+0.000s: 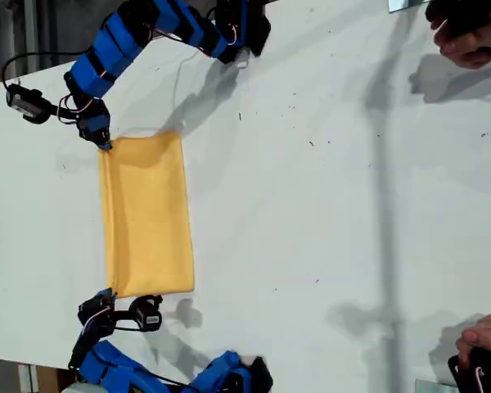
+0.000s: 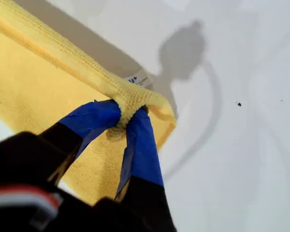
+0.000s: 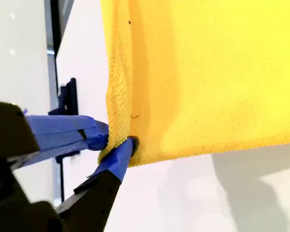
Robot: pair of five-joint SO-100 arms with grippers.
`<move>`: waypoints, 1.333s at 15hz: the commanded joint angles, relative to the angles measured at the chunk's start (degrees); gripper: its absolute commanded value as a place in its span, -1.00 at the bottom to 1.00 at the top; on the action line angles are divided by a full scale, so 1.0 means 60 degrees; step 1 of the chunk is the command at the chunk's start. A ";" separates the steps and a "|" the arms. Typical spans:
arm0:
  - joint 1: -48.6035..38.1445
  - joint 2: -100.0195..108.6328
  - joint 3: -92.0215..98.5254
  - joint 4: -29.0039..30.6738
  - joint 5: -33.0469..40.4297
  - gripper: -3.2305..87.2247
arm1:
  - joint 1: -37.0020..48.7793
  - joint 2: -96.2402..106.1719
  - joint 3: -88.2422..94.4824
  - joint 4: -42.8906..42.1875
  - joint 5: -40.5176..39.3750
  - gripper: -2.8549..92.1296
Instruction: Grasp corners of a square towel and fold twice.
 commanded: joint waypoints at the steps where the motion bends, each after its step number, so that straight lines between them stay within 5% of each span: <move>1: -0.0732 -0.2197 -0.2080 -0.0132 0.0088 -0.99 | 0.0483 -0.0864 -0.1069 -0.0894 -0.0220 -0.94; 5: -0.0674 -0.3018 -0.2769 0.0498 0.0044 -0.99 | 0.0439 -0.1406 -0.1685 -0.0483 -0.0674 -0.94; 9: 0.0029 0.1055 0.1245 -0.0439 -0.0132 -0.99 | -0.0425 0.1655 0.1157 -0.0571 -0.0937 -0.94; 14: 0.0923 0.2329 0.3765 -0.1304 -0.0557 -0.99 | -0.1450 0.2285 0.3472 -0.1113 -0.0103 -0.94; 20: 0.1846 0.2153 0.4233 -0.1172 -0.1245 -0.99 | -0.1362 0.1333 0.3428 0.0278 0.1406 -0.94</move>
